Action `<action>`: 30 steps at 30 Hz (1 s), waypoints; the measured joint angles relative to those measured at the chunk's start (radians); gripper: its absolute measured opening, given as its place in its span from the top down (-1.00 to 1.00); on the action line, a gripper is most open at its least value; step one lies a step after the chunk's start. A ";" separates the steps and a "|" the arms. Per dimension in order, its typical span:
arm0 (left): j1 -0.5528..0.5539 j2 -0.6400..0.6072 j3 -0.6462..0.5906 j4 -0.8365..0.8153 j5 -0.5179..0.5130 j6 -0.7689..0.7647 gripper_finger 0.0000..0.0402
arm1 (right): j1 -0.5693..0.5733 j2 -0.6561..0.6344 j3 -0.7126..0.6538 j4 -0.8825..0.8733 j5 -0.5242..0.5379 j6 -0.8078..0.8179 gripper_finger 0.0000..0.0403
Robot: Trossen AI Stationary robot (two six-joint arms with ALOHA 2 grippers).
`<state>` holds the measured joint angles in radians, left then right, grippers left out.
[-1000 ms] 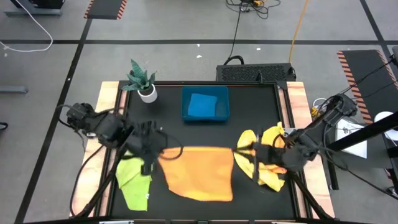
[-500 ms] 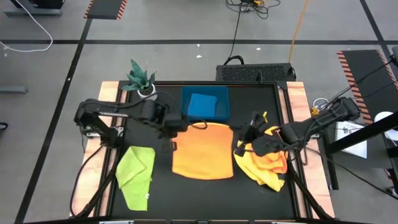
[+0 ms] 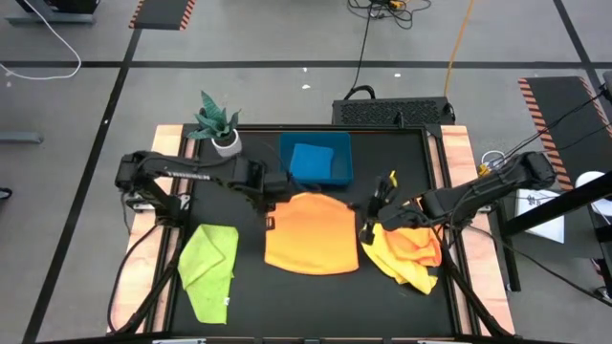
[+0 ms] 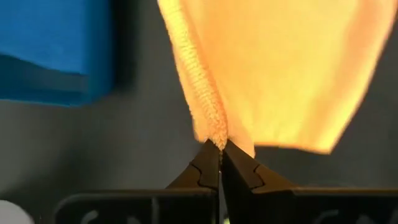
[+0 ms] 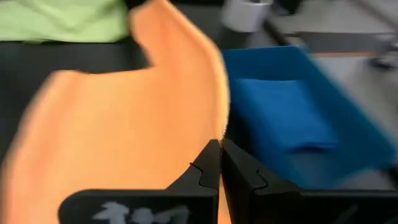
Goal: Fold microfiber towels
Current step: Fold the left orange microfiber cloth
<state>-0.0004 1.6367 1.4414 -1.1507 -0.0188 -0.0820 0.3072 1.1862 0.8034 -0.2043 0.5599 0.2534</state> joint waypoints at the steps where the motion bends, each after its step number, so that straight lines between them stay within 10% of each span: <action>1: -0.015 0.000 -0.014 -0.005 0.000 -0.010 0.98 | 0.008 0.000 -0.018 0.031 -0.040 0.005 1.00; 18: -0.314 -0.001 -0.292 0.351 -0.017 -0.192 0.98 | 0.142 0.001 -0.372 0.591 -0.256 0.222 1.00; 30: -0.346 -0.001 -0.256 0.239 -0.093 -0.189 0.97 | 0.199 0.062 -0.423 0.757 -0.308 0.254 1.00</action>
<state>-0.3466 1.6360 1.1850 -0.9115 -0.1114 -0.2707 0.5057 1.2479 0.3805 0.5522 0.2517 0.5073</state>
